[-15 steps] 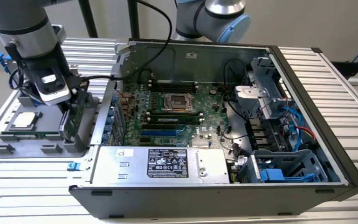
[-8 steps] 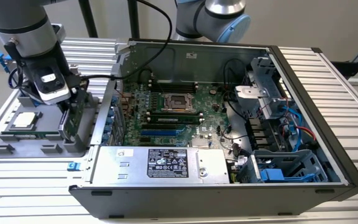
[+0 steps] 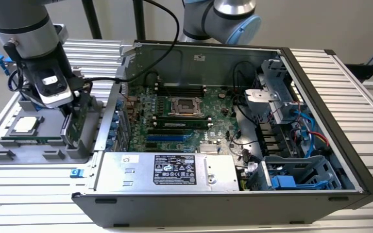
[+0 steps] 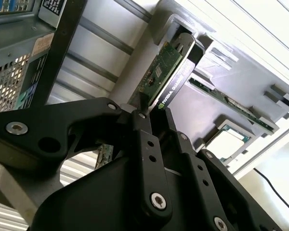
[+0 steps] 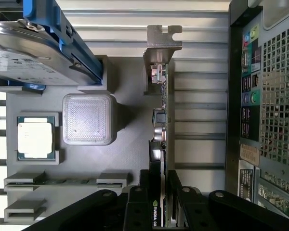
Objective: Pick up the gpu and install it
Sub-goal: 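Pick up the gpu and move the gpu toward the slot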
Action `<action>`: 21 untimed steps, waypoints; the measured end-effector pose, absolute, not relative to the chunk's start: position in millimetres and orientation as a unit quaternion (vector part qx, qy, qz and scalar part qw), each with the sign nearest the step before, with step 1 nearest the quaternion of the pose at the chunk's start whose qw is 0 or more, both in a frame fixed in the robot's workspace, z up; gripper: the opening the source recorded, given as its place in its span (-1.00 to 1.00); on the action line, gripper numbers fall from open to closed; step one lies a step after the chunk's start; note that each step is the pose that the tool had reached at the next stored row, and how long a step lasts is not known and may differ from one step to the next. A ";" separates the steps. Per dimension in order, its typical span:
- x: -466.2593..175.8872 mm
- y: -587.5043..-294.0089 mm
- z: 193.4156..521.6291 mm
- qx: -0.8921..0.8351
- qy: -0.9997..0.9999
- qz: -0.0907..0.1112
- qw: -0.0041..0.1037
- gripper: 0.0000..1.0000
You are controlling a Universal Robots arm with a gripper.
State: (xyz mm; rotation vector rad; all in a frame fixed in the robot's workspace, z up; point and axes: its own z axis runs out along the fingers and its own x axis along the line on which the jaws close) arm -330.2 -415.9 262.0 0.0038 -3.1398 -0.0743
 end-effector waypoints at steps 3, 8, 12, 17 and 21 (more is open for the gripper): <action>-330.2 -415.9 263.1 0.001 -1.000 -0.024 0.000 -1.00; -330.1 -415.9 265.1 0.001 -1.000 -0.024 0.000 -1.00; -330.1 -415.9 266.3 0.001 -1.000 -0.024 0.000 -1.00; -330.2 -415.9 266.7 0.001 -1.000 -0.024 0.000 -1.00; -330.2 -415.9 267.8 0.001 -1.000 -0.024 0.000 -1.00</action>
